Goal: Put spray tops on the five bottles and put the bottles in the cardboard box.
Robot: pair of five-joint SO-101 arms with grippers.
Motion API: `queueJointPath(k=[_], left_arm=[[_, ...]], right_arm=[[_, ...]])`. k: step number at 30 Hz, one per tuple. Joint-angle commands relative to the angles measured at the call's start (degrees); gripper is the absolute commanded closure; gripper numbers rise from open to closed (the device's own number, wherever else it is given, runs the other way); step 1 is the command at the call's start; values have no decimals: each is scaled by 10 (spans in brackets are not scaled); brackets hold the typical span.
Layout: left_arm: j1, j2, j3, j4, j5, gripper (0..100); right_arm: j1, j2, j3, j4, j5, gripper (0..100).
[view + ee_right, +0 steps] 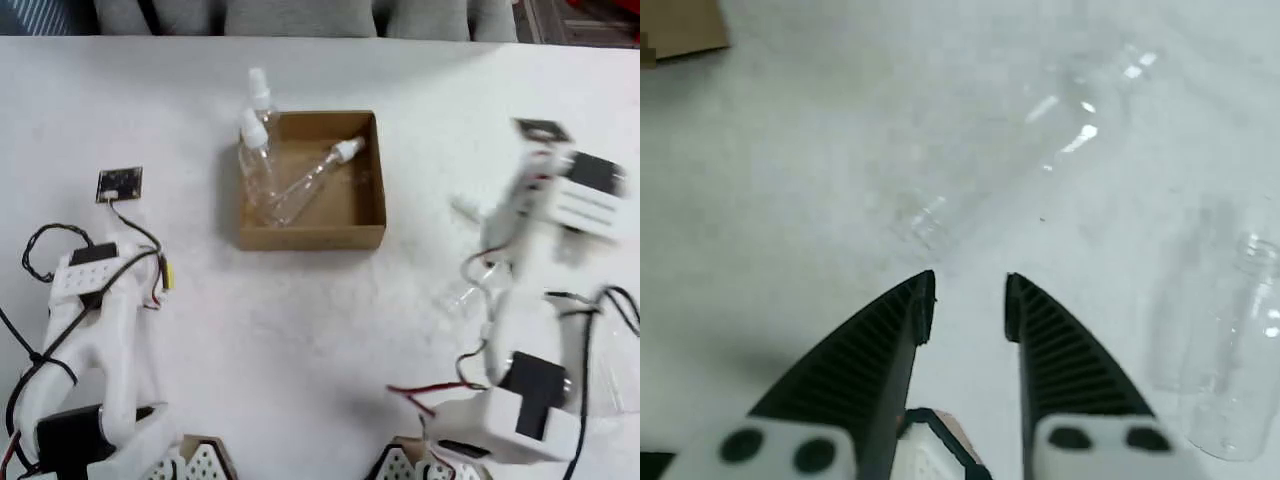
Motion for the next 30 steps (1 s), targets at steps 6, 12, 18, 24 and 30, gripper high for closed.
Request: queueJointPath(k=[6, 12, 18, 24, 30], left_arm=[[-5, -26, -2, -11, -9, 980], [-3, -26, 4, -14, -9, 980], [-2, -26, 4, -14, -9, 980], [-2, -26, 4, -15, -9, 980], [4, -26, 7, -26, -9, 980]], right_arm=[[-210, -26, -25, -126, -137, 847], [-243, 48, -68, -194, -152, 846], [-244, 193, -215, -153, -154, 846], [-240, 318, -353, -107, -154, 846], [-252, 404, -440, -65, -155, 847]])
